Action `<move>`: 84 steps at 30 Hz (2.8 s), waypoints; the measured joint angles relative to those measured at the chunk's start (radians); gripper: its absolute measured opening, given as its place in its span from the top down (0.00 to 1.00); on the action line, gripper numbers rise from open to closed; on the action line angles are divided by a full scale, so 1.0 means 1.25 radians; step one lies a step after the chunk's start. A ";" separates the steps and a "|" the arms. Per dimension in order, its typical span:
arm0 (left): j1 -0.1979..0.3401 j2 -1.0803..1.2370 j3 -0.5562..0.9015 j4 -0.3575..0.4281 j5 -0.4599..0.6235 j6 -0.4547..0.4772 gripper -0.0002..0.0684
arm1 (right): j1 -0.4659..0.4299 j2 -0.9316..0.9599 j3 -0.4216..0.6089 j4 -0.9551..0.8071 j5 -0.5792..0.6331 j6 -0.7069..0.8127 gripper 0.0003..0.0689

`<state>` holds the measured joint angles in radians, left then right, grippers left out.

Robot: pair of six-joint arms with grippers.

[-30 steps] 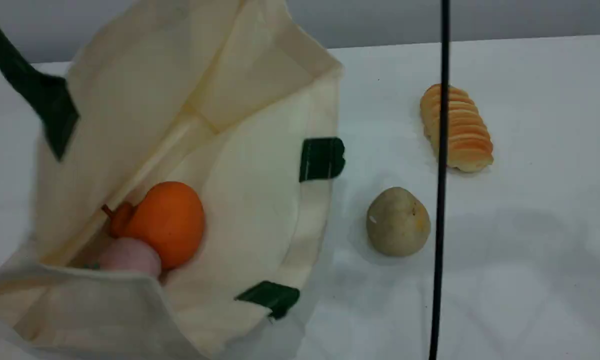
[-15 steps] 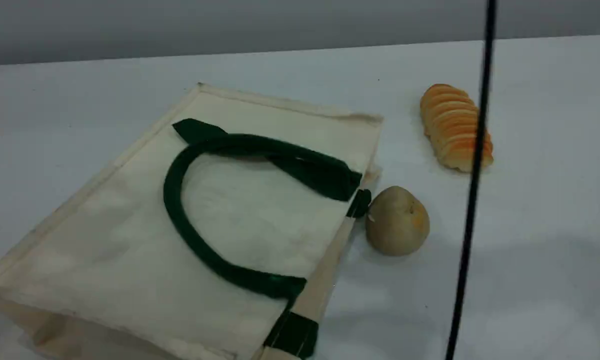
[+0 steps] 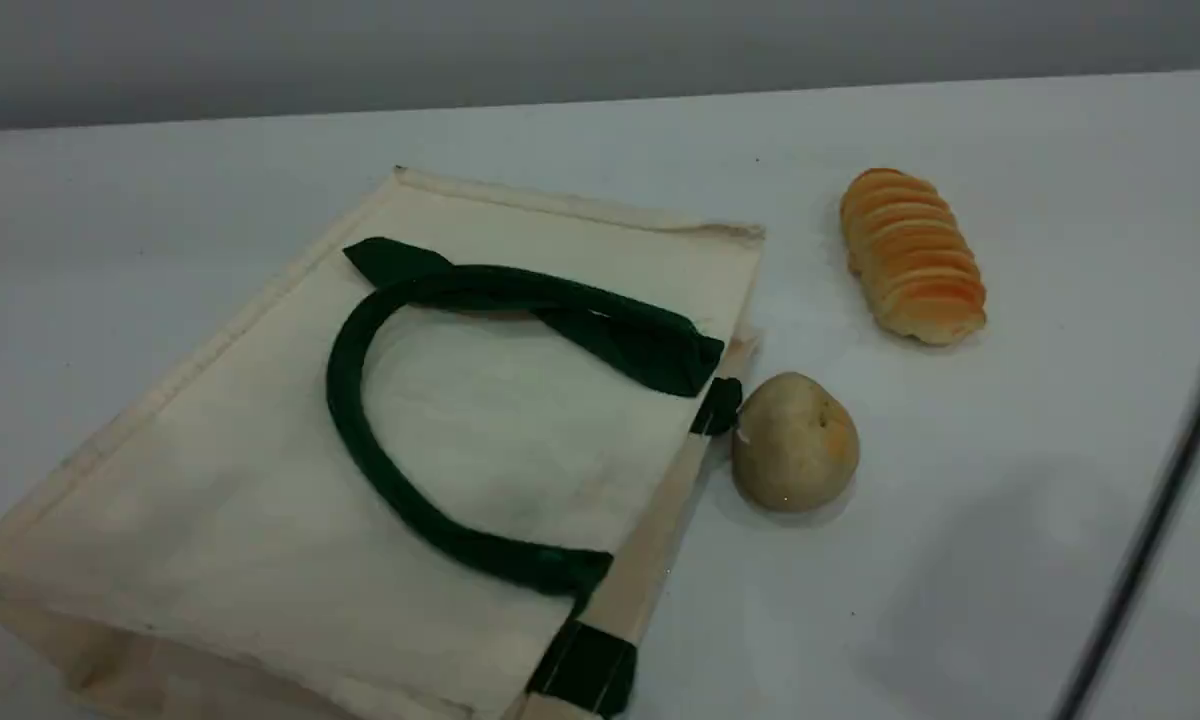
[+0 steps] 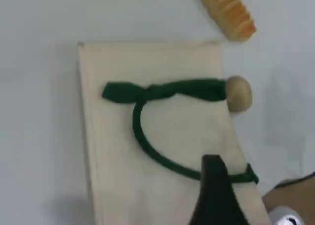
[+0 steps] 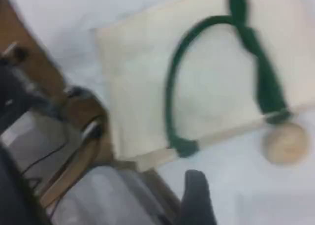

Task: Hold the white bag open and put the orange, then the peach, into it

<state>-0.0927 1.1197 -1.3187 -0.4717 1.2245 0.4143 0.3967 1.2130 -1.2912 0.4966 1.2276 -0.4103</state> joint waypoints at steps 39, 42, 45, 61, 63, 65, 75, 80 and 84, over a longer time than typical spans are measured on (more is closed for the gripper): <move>0.000 -0.610 0.526 0.039 -0.080 -0.073 0.39 | 0.000 -0.843 0.629 -0.321 -0.129 0.293 0.27; 0.000 -0.661 0.557 0.098 -0.075 -0.109 0.39 | 0.000 -0.843 0.629 -0.321 -0.132 0.293 0.27; 0.000 -0.710 0.568 0.179 -0.081 -0.166 0.39 | 0.000 -0.843 0.629 -0.320 -0.131 0.293 0.27; 0.000 -0.803 0.653 0.314 -0.117 -0.272 0.39 | -0.025 -0.844 0.628 -0.310 -0.129 0.292 0.27; 0.000 -0.803 0.652 0.314 -0.116 -0.272 0.39 | -0.074 -0.844 0.628 -0.308 -0.129 0.292 0.27; 0.000 -0.803 0.652 0.314 -0.116 -0.271 0.39 | -0.131 -0.844 0.628 -0.307 -0.129 0.292 0.27; 0.000 -0.803 0.651 0.314 -0.115 -0.271 0.39 | -0.386 -0.926 0.628 -0.307 -0.129 0.292 0.27; 0.000 -0.803 0.651 0.314 -0.115 -0.271 0.39 | -0.386 -0.972 0.628 -0.307 -0.126 0.292 0.27; 0.004 -0.803 0.651 0.313 -0.115 -0.272 0.39 | -0.386 -0.971 0.628 -0.307 -0.127 0.292 0.27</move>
<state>-0.0872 0.1164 -0.5047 -0.0799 1.0813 0.0746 -0.0863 -0.0012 -0.5065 0.1127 1.0694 -0.0458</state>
